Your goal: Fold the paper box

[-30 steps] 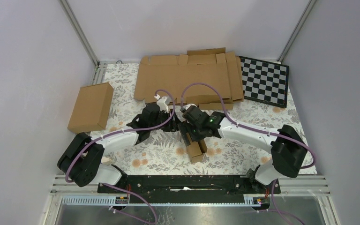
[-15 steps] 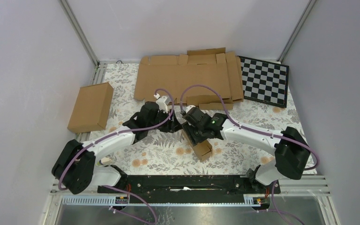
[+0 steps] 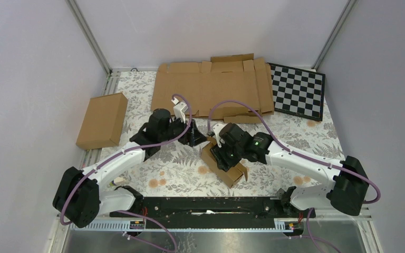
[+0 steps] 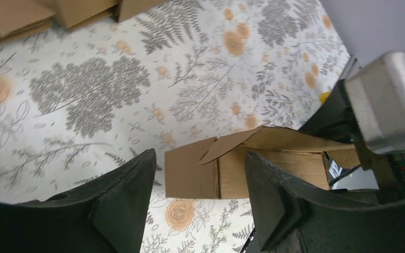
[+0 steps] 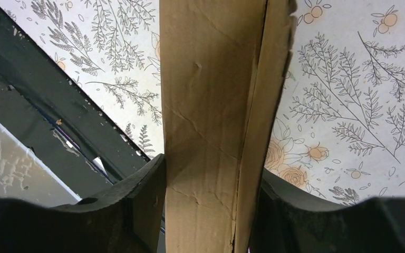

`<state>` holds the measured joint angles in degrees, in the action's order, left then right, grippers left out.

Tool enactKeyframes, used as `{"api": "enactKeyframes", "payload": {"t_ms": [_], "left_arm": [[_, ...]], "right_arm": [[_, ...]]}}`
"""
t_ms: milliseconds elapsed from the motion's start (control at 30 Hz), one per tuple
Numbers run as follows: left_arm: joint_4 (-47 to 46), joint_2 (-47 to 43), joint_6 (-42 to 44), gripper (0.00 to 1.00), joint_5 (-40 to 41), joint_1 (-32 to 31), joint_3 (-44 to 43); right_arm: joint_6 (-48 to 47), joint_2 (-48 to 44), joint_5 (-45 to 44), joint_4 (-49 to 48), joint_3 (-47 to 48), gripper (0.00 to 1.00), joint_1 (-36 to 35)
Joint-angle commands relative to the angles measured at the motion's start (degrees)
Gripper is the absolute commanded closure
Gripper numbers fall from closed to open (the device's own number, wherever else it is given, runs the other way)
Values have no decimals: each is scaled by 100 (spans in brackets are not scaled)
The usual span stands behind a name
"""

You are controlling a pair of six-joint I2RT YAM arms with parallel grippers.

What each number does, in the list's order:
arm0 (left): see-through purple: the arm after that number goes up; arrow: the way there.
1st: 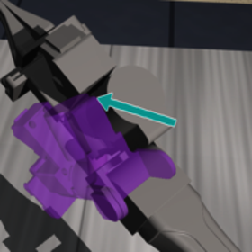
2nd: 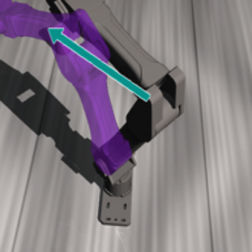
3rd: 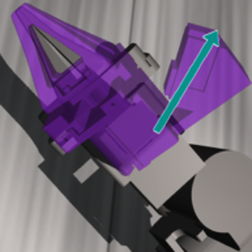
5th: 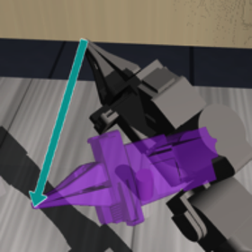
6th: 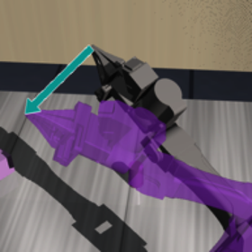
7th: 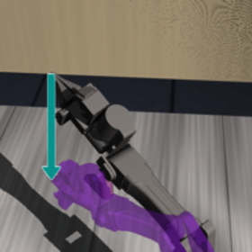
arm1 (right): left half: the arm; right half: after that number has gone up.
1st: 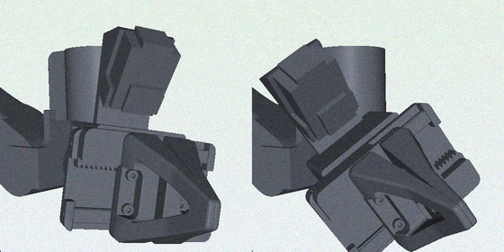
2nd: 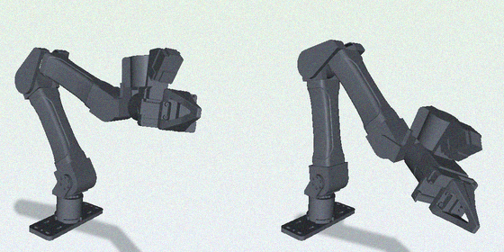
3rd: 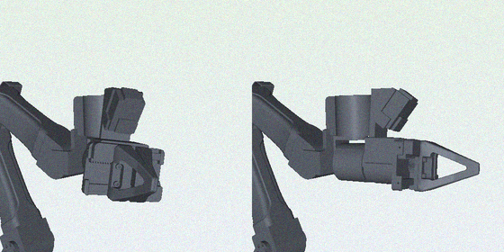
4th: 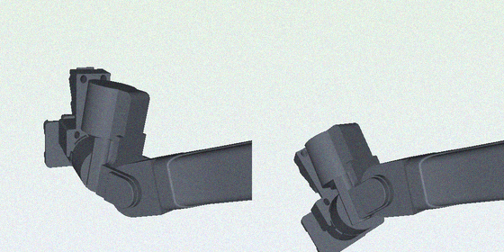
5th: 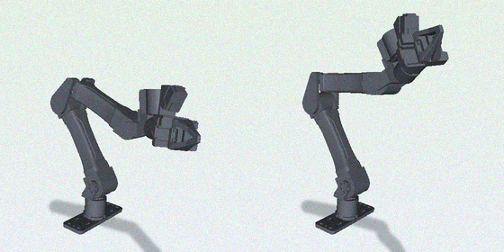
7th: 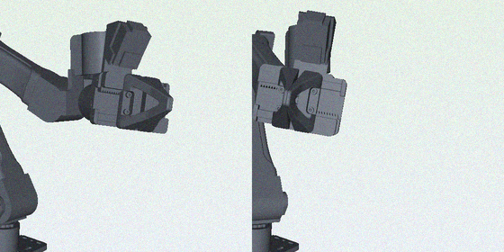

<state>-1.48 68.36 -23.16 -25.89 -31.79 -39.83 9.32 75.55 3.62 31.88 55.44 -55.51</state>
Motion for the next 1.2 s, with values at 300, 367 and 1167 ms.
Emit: {"api": "enactKeyframes", "payload": {"t_ms": [300, 367, 1167], "left_arm": [[-688, 354, 593, 60, -849, -458, -308], [-477, 394, 707, 67, -632, -580, -388], [-106, 220, 628, 100, 1809, -1494, -309]], "right_arm": [[-172, -110, 419, -20, -44, 47, -30], [-174, -102, 398, -15, -29, 47, -30], [-126, 302, 243, -16, 68, 44, -30]]}}
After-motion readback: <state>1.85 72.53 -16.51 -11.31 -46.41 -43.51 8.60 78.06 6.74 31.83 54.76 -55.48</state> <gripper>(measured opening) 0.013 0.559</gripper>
